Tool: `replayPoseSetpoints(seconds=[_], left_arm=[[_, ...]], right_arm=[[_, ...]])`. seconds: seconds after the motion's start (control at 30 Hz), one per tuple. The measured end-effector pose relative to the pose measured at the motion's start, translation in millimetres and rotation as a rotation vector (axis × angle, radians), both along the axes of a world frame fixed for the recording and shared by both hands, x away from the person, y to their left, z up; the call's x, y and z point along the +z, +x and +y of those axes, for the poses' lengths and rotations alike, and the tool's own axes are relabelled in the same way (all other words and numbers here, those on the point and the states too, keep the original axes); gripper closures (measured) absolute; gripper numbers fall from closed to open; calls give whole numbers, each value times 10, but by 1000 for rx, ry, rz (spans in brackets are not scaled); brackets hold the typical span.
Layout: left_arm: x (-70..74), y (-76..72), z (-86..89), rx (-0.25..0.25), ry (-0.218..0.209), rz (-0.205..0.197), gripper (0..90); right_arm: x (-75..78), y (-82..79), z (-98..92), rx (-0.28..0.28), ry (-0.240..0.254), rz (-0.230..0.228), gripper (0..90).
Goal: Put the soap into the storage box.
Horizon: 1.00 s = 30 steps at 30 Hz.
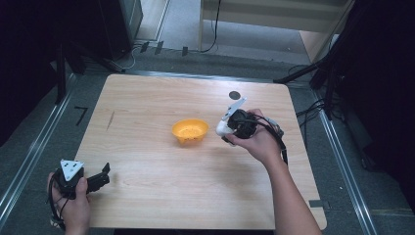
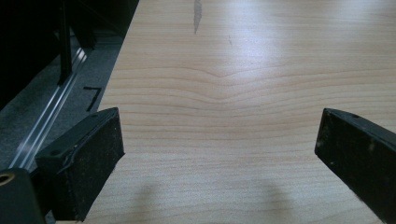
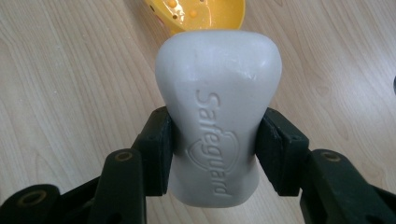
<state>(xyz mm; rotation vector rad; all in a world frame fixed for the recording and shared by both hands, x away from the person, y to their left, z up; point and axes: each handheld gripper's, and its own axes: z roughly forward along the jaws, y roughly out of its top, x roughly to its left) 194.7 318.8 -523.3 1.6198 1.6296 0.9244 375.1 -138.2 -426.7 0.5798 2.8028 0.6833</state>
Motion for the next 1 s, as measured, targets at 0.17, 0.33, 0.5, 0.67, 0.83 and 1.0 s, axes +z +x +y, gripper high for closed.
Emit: replayPoseSetpoints(seconds=[0.17, 0.33, 0.5, 0.67, 0.83, 1.0], left_arm=[[-1, 0, 2, -2, -3, -2, 16], [-1, -1, 2, -1, -3, -3, 24], [1, -2, 5, -2, -8, -1, 24], [2, -4, 7, -2, -9, -1, 25], [1, -3, 6, -5, -10, 0, 24], [0, -3, 5, -9, -11, -4, 21]], right_arm=[[4, 63, 93, 28, 3, -8, 514], [26, 118, 184, 60, -13, -22, 514], [42, 160, 284, 87, -14, -23, 514], [60, 215, 385, 118, -8, -27, 514], [81, 250, 488, 141, -26, -30, 514], [91, 282, 568, 167, -27, -29, 514]])
